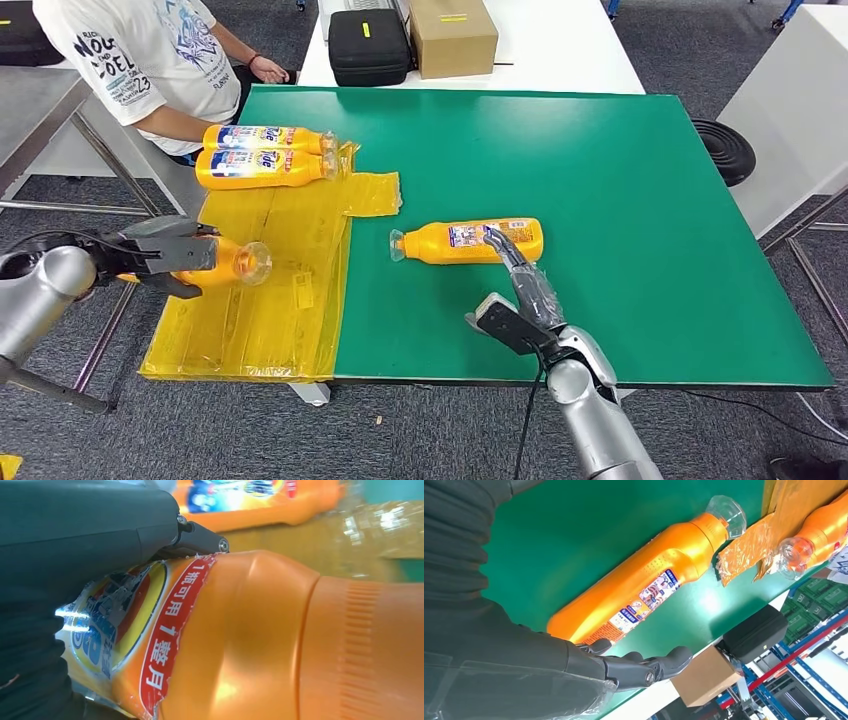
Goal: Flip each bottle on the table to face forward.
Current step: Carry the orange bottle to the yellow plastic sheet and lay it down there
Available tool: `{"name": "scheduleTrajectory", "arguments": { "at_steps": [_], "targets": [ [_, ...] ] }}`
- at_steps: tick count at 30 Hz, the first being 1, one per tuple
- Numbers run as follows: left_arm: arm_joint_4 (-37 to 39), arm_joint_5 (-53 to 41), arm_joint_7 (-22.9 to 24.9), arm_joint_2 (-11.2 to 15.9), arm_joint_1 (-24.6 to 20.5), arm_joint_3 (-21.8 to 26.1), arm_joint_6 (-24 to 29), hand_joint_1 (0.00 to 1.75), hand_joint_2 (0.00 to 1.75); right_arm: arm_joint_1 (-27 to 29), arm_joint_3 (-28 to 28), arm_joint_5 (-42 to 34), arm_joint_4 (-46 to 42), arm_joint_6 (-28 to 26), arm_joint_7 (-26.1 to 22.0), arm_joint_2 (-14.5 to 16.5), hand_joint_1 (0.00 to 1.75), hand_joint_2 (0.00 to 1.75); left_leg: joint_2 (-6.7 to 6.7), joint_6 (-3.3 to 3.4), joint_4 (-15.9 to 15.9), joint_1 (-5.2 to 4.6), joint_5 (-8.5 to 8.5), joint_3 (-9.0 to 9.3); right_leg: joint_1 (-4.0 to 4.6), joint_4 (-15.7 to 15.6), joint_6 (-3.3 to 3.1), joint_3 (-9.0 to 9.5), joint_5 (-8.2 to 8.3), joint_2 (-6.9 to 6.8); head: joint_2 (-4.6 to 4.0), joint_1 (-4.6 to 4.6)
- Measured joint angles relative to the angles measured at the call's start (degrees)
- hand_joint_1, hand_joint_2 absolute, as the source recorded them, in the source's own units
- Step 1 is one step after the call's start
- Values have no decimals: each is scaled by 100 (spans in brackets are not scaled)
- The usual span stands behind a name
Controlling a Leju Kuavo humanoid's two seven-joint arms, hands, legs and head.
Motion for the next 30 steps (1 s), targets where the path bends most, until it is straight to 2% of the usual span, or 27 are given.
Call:
{"name": "scheduleTrajectory", "arguments": {
  "at_steps": [5, 9, 14, 18, 22, 30],
  "targets": [
    [435, 94, 0, -521, 30, -265, 771, 175, 175, 18, -4, -13, 46, -43, -16, 57, 0, 175, -4, 0, 0, -4, 0, 0, -4, 0, 1, 4, 1, 0, 0, -1],
    [838, -253, 42, -920, 57, -463, 1287, 175, 175, 41, -4, -9, 83, -45, -17, 104, 0, 175, -6, 0, 0, -5, 0, 0, -5, 0, 2, 4, 2, 0, 0, -1],
    [1296, -550, 86, -1325, 133, -626, 1627, 175, 175, 42, -4, -1, 146, -45, -18, 150, 0, 175, -5, 0, 0, -5, 0, 0, -4, 0, 2, 5, 1, 0, 0, -2],
    [1662, -1060, 231, -1652, 244, -705, 2275, 175, 175, 36, -4, 9, 203, -45, -29, 192, 0, 175, -6, 0, 0, -5, -1, 1, -4, 0, 2, 9, 0, -1, 0, -2],
    [1899, -1363, 301, -1843, 289, -776, 2476, 175, 175, 19, -4, 16, 280, -45, -69, 217, 0, 175, -6, 1, 0, -5, -1, 5, -4, 0, 2, 15, 0, -2, 0, -2],
    [2201, -1649, 293, -1966, 177, -878, 2296, 175, 175, 0, -4, 4, 404, -43, -115, 238, 0, 175, -6, 0, -1, -4, 0, 28, -3, 0, 2, 35, 1, -1, 0, -2]
  ]
}}
